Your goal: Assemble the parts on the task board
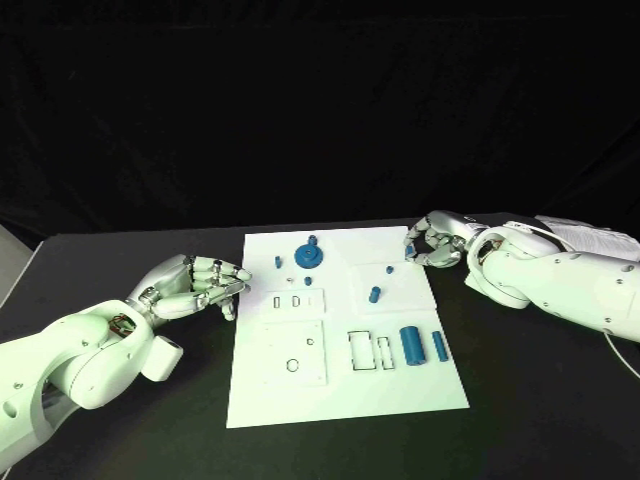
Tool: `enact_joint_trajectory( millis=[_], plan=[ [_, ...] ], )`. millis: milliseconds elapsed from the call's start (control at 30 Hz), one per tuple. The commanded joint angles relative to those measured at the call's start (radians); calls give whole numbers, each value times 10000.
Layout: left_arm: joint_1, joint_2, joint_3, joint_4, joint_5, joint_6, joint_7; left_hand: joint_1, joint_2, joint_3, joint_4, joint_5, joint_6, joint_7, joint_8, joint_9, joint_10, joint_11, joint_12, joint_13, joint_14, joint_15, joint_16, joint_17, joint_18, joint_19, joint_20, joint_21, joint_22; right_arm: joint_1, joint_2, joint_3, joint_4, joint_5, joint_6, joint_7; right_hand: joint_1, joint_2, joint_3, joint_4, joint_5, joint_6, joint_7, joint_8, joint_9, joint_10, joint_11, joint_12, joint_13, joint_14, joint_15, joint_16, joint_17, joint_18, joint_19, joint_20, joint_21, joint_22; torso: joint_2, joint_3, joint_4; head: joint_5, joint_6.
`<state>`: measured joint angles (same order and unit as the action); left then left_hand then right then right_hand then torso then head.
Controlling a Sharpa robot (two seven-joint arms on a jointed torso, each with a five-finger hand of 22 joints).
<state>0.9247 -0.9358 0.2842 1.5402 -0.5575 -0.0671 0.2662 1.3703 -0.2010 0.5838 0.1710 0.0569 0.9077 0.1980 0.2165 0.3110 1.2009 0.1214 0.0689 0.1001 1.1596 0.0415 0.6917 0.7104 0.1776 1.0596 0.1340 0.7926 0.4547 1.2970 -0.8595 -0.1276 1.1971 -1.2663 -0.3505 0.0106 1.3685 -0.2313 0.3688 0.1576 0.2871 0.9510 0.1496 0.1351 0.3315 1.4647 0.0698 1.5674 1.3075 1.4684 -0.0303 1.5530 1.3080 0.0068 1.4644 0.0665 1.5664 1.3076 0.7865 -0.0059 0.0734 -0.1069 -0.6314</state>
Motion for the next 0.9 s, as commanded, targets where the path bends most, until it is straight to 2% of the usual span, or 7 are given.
enact_joint_trajectory(
  millis=[33,567,733,800,900],
  plan=[
    [-4,7,9,12,64,128,70,71,32,33,-16,-25,-72,-20,-54,10,-64,-10,-28,-10,-46,8,-48,3,53,-84,-15,33,10,-27,24,-11,-15,-129,227,-72,-2,152,76,20,65,94,-21,45,18,1061,-19,34,2633,939,-22,29,2257,-68,1064,32,44,2632,7,3,-1,3,-1],
    [-6,3,11,1,62,154,49,58,39,41,-20,-26,-78,-13,-60,22,-74,-4,-26,-13,-47,13,-59,6,53,-101,-10,49,19,-28,84,-11,-113,-135,151,-93,-81,301,270,88,-1,291,-106,156,58,1061,-92,34,2633,944,-85,36,2277,-68,1064,-27,44,2632,2,7,-4,10,-14],
    [-7,1,11,0,61,157,46,58,39,41,-20,-26,-78,-13,-60,22,-74,-4,-26,-13,-47,13,-59,6,53,-101,-10,49,19,-28,92,-11,-96,-127,-88,-68,-251,411,370,199,-43,486,-186,303,119,1061,-164,34,2633,940,-144,28,2262,-68,1064,-79,44,2632,0,10,-4,14,-23],
    [-8,3,11,-1,61,156,47,58,39,41,-20,-26,-78,-13,-60,22,-74,-4,-26,-13,-47,13,-59,6,53,-101,-10,49,19,-28,90,-11,-74,-102,-226,-50,-344,442,407,240,-291,598,-254,431,178,1061,-225,34,2633,939,-193,24,2256,-68,1064,-124,44,2632,-3,7,-4,18,-21],
    [-8,1,11,1,60,157,45,58,39,41,-20,-26,-78,-13,-60,22,-74,-4,-26,-13,-47,13,-59,6,53,-101,-10,49,19,-28,87,-10,-41,-67,-408,-36,-343,511,469,229,-355,716,-320,555,236,1061,-281,34,2633,940,-232,24,2257,-68,1064,-158,44,2632,2,7,3,25,-22]
  ],
)
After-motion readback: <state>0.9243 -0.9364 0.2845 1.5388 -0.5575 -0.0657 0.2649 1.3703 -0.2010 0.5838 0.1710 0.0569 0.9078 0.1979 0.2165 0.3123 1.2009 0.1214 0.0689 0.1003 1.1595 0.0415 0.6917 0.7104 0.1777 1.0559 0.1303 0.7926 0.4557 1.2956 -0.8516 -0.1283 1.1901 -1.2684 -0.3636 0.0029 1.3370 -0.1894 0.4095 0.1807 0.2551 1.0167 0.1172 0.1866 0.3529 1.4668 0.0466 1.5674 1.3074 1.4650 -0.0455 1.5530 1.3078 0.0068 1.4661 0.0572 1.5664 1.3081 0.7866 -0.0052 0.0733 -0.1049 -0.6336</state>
